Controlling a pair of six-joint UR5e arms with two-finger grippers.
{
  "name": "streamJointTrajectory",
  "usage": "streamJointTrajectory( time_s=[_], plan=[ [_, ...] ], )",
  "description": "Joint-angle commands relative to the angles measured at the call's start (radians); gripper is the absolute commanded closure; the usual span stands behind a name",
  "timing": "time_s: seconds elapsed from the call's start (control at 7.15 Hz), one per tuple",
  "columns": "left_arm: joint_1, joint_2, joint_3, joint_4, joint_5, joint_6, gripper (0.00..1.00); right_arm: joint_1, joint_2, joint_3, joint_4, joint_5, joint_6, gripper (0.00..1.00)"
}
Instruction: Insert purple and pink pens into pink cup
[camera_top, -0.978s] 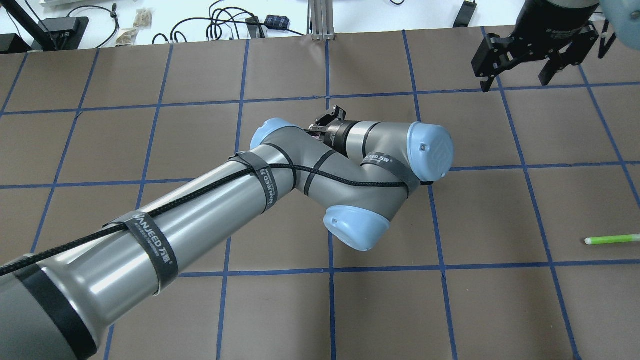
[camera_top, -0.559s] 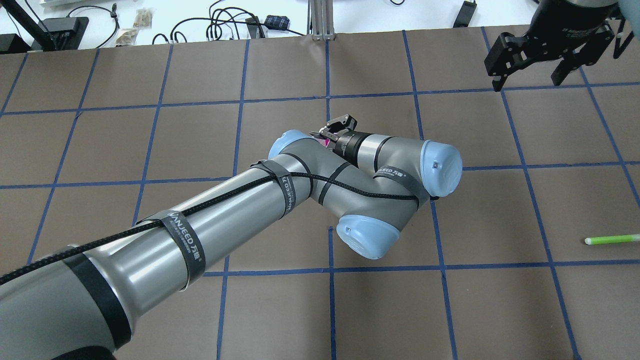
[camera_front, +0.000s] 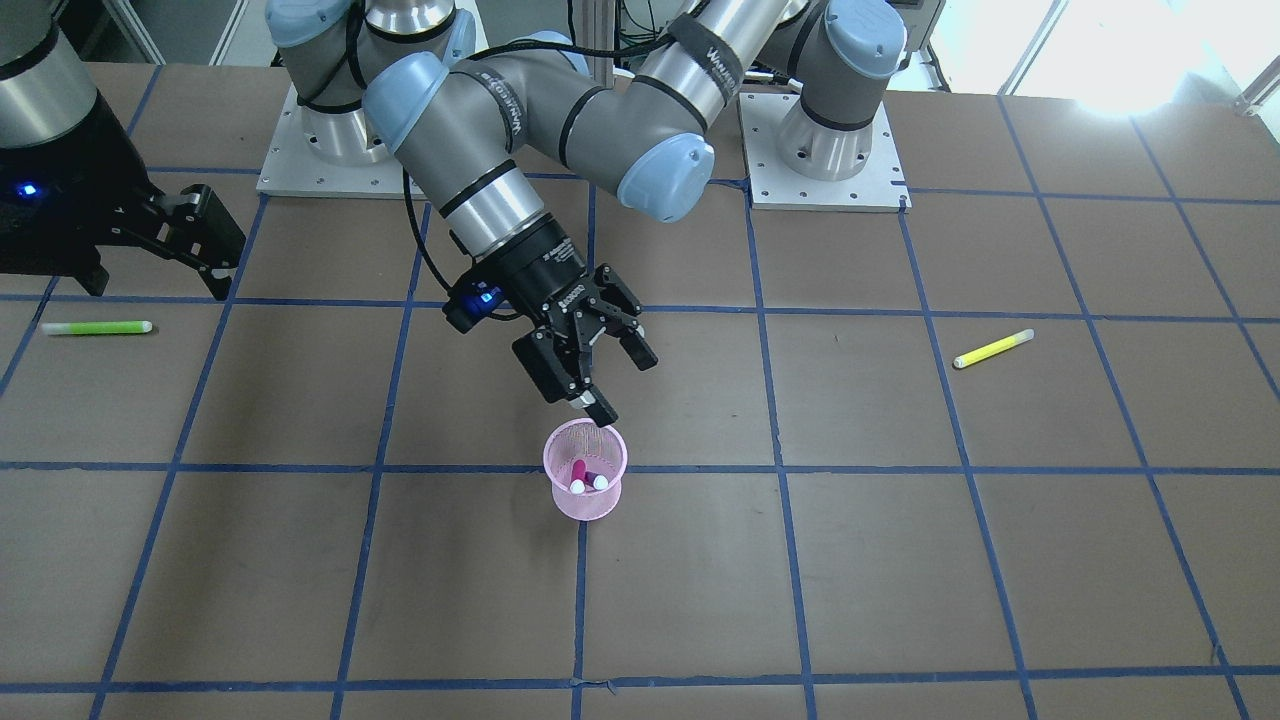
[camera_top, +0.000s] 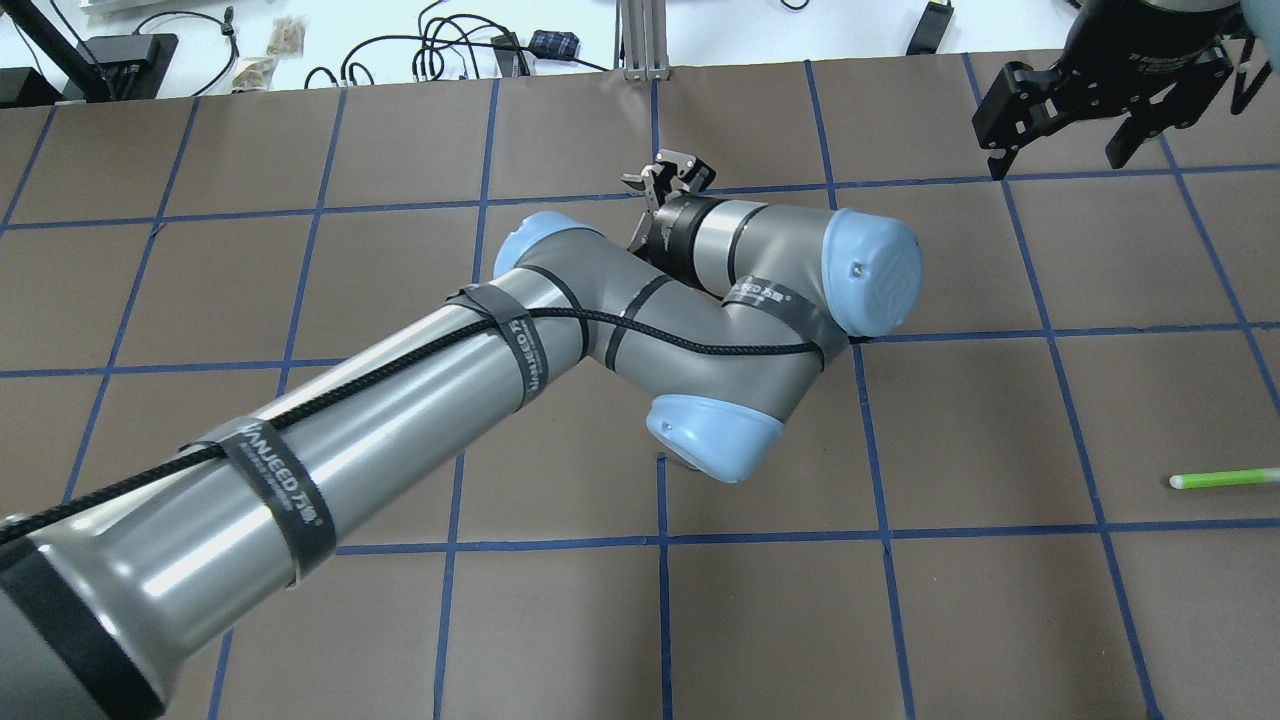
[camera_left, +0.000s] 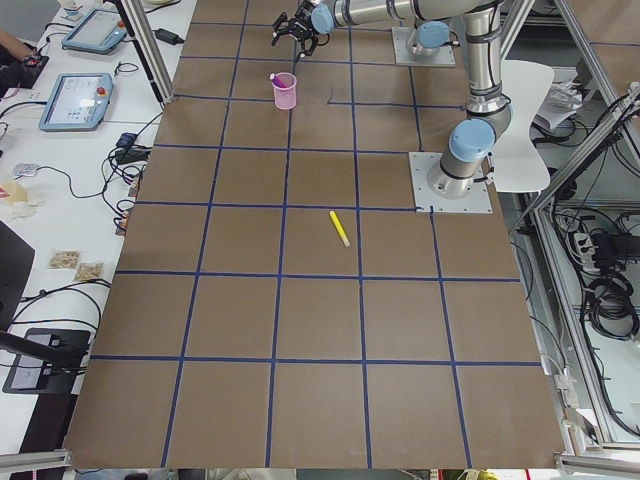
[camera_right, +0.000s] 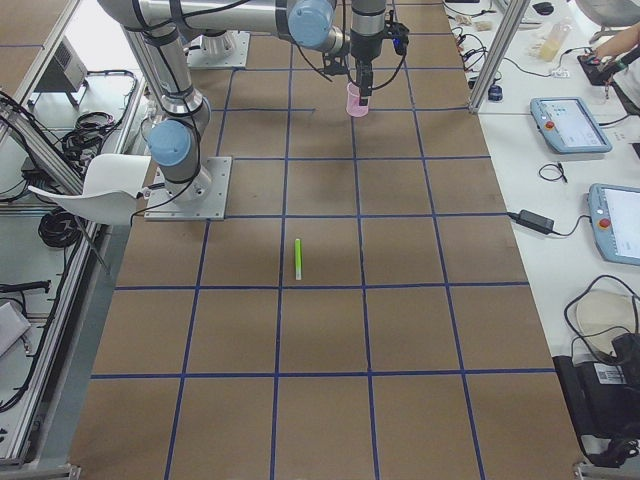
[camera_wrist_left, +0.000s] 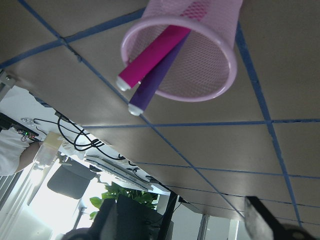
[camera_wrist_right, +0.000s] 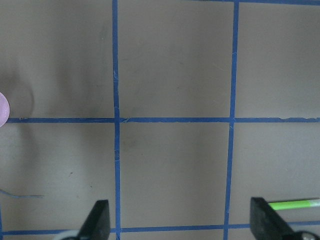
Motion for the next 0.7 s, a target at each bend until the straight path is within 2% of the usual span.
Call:
streamJointTrajectory(
  time_s=[0.0, 0.14, 0.28, 0.42, 0.56],
  plan=[
    [0.142, 0.127, -0.009, 0.013, -0.096, 0.005, 0.10, 0.023, -0.008, 0.007, 0.004, 0.042, 0.002, 0.00],
    [0.228, 0.184, -0.009, 0.015, -0.249, -0.001, 0.10, 0.092, -0.005, 0.008, 0.001, 0.095, 0.016, 0.00],
    [0.307, 0.227, -0.009, 0.015, -0.384, -0.014, 0.10, 0.167, -0.002, 0.011, 0.000, 0.088, 0.035, 0.00],
    [0.392, 0.267, -0.011, 0.010, -0.532, -0.056, 0.10, 0.186, -0.003, 0.011, 0.000, 0.096, 0.067, 0.00],
    [0.472, 0.301, -0.012, -0.011, -0.631, -0.111, 0.10, 0.183, 0.009, -0.002, -0.003, 0.085, 0.053, 0.00]
  ],
)
